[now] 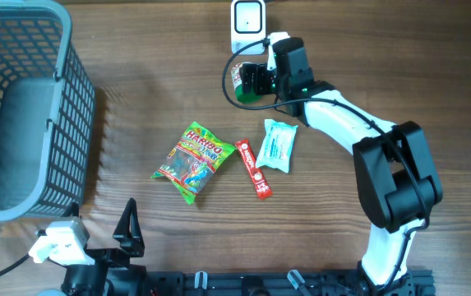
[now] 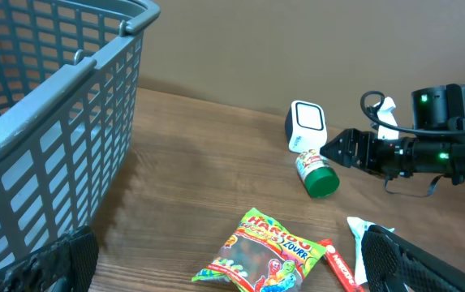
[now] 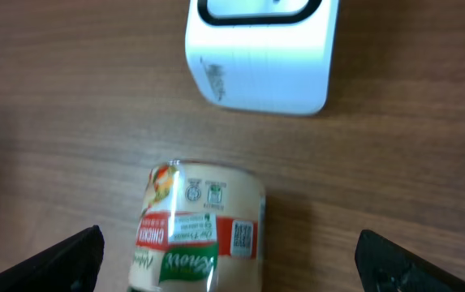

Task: Scan the item barcode
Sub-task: 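Hold the bottle label in front of the scanner with the right gripper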

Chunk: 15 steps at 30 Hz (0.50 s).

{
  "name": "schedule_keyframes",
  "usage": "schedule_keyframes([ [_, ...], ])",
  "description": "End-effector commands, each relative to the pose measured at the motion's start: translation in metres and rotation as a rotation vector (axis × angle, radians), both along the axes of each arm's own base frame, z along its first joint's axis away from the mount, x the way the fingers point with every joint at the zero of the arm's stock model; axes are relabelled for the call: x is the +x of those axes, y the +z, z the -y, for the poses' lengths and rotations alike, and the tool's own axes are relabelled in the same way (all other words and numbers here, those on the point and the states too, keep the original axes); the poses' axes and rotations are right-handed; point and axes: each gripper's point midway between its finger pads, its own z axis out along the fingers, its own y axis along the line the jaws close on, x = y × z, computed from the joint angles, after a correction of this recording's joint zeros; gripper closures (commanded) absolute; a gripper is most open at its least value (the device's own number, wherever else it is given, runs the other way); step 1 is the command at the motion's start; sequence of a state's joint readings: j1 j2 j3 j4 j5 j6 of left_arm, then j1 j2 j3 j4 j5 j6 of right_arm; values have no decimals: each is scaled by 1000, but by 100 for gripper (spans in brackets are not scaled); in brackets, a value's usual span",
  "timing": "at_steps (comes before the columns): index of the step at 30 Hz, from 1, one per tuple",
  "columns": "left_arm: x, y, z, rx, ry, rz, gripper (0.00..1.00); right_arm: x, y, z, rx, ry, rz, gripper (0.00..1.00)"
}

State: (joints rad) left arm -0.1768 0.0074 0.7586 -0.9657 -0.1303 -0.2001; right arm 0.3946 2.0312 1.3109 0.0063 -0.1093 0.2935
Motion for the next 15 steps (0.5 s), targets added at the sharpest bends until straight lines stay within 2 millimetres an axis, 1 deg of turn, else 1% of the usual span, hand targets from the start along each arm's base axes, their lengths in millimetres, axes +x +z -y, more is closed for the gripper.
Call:
schedule_keyframes([
  [1,0,0,2,7,-17,1,0,-11,-13,-24,58,77,-62,0],
  [3,0,0,2,7,-17,2,0,-13,-20,-27,35,69,-67,0],
  [5,0,0,2,7,-17,1,0,-13,-21,-28,15,57,-54,0],
  [7,0,0,2,7,-17,1,0,-9,-23,-23,-35,12,-32,0],
  [9,0,0,2,7,-17,1,0,-3,-32,-12,-95,-49,-10,0],
  [13,0,0,2,7,-17,1,0,-2,-57,-14,-100,-49,-33,0],
  [15,0,0,2,7,-17,1,0,-1,-61,-18,-93,-48,-26,0],
])
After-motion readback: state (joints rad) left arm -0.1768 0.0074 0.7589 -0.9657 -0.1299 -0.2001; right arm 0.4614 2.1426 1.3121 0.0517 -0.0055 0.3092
